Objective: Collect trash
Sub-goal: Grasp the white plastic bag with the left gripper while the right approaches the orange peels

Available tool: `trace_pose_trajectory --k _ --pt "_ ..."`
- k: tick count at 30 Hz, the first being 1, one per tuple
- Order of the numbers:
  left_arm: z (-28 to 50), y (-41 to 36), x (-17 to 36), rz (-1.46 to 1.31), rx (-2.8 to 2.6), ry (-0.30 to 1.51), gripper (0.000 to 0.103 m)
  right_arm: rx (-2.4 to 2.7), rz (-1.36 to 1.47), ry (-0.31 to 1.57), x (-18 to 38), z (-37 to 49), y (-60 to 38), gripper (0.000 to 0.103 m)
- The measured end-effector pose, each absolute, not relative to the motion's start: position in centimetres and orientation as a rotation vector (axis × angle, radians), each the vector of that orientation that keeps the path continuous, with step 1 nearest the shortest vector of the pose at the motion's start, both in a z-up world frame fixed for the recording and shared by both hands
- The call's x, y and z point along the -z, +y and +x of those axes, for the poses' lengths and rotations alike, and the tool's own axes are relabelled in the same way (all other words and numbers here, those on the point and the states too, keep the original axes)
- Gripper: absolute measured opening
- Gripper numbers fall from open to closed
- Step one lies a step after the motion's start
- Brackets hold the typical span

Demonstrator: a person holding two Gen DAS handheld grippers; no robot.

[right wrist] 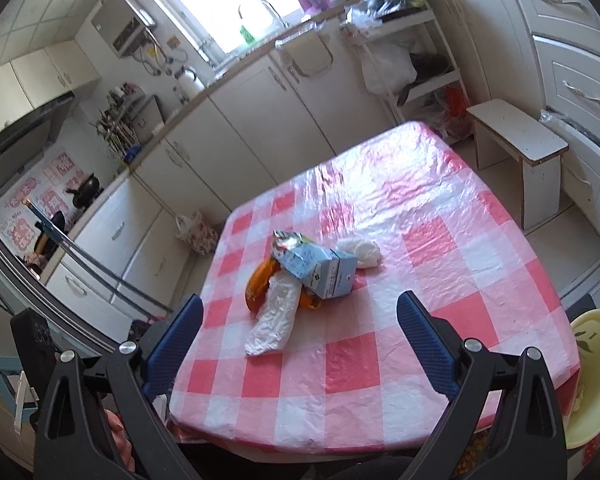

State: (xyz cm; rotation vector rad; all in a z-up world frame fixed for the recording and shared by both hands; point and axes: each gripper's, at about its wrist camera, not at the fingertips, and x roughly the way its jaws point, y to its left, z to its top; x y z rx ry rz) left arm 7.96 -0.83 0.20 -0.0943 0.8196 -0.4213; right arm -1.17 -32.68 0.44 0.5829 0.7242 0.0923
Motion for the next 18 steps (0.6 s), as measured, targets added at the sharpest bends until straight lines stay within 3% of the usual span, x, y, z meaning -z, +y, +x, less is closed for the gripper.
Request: trace_pose_trajectory --k 8,18 --pt "8.9 -7.7 2.9 0.127 0.489 0.920 0.096 -0.119 0.589 0.745 -0.1 2.4 -33.7 0.093" --pt "13.5 -13.7 7.2 0.204 0.402 0.988 0.096 -0.112 0.640 0.819 3.0 7.0 -35.4 0.094"
